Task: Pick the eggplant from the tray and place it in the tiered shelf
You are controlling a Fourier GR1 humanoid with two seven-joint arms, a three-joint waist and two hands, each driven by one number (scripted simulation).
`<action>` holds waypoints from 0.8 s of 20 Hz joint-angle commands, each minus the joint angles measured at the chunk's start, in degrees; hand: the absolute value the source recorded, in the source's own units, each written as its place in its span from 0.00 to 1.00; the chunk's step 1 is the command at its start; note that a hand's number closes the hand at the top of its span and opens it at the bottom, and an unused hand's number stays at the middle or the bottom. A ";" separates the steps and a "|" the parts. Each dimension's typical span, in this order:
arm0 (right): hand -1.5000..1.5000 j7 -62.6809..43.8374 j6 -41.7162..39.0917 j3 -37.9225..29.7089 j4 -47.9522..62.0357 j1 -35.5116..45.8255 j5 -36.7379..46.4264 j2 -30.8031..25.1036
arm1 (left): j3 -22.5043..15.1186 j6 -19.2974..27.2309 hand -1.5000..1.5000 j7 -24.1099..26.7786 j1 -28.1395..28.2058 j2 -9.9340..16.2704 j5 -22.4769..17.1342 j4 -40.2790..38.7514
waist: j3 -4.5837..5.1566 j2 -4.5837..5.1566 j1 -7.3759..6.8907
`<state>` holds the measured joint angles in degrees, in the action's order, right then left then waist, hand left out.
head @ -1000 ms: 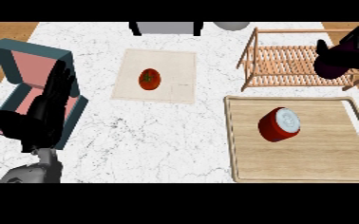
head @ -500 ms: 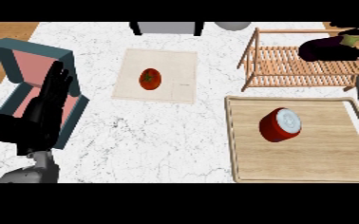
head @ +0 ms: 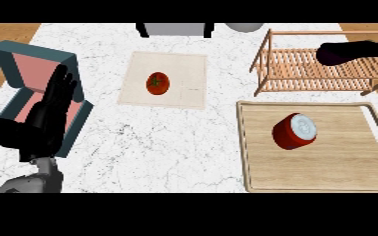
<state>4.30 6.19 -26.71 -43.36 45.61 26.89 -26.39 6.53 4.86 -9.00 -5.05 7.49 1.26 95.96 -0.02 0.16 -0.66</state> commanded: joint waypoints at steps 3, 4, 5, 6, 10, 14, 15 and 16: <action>0.00 2.21 -0.75 -4.20 -2.99 -0.64 -7.35 -0.57 | 0.68 -0.18 0.50 0.72 0.92 0.14 -0.15 -0.08 | 0.01 -0.12 0.35; 0.00 -0.60 -0.76 -4.20 -5.06 0.31 -7.08 -2.61 | -0.13 0.93 0.50 -3.18 -0.45 -0.54 -0.03 2.29 | 0.01 -0.22 0.50; 0.00 -2.61 -1.73 -5.19 -4.24 1.25 -7.89 -4.50 | 2.03 -0.99 0.50 1.18 -2.06 1.25 -1.02 -3.26 | 0.04 -0.12 0.67; 0.00 -3.24 -0.51 -5.91 -5.81 -0.26 -8.91 -3.48 | -1.56 1.25 0.50 -3.01 0.10 -1.04 1.49 2.22 | 0.01 -0.27 0.62; 0.00 -9.66 -4.60 -9.65 -12.17 -5.40 -11.93 -9.85 | -0.73 1.09 0.50 -0.56 0.34 -0.67 1.55 0.88 | 0.05 -0.51 1.63; 0.00 -9.03 -6.94 -14.83 -8.78 -10.64 -15.77 -13.71 | -1.92 1.86 0.50 -3.99 0.51 -1.64 1.69 4.12 | -0.03 -0.26 1.02; 0.00 -13.18 -9.61 -15.08 -11.23 -10.52 -16.87 -16.40 | -0.11 0.96 0.50 -0.09 1.50 -1.17 0.50 1.42 | 0.03 -0.31 1.20; 0.00 -9.84 -9.00 -16.04 -10.89 -13.41 -17.32 -16.08 | 2.04 -0.37 0.50 1.17 0.45 0.89 -0.41 -1.00 | 0.02 -0.22 1.17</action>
<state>-5.77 -0.38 -39.33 -53.87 36.95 12.58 -38.92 6.82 5.58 -9.62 -4.27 7.14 1.80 96.99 0.02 -0.18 0.55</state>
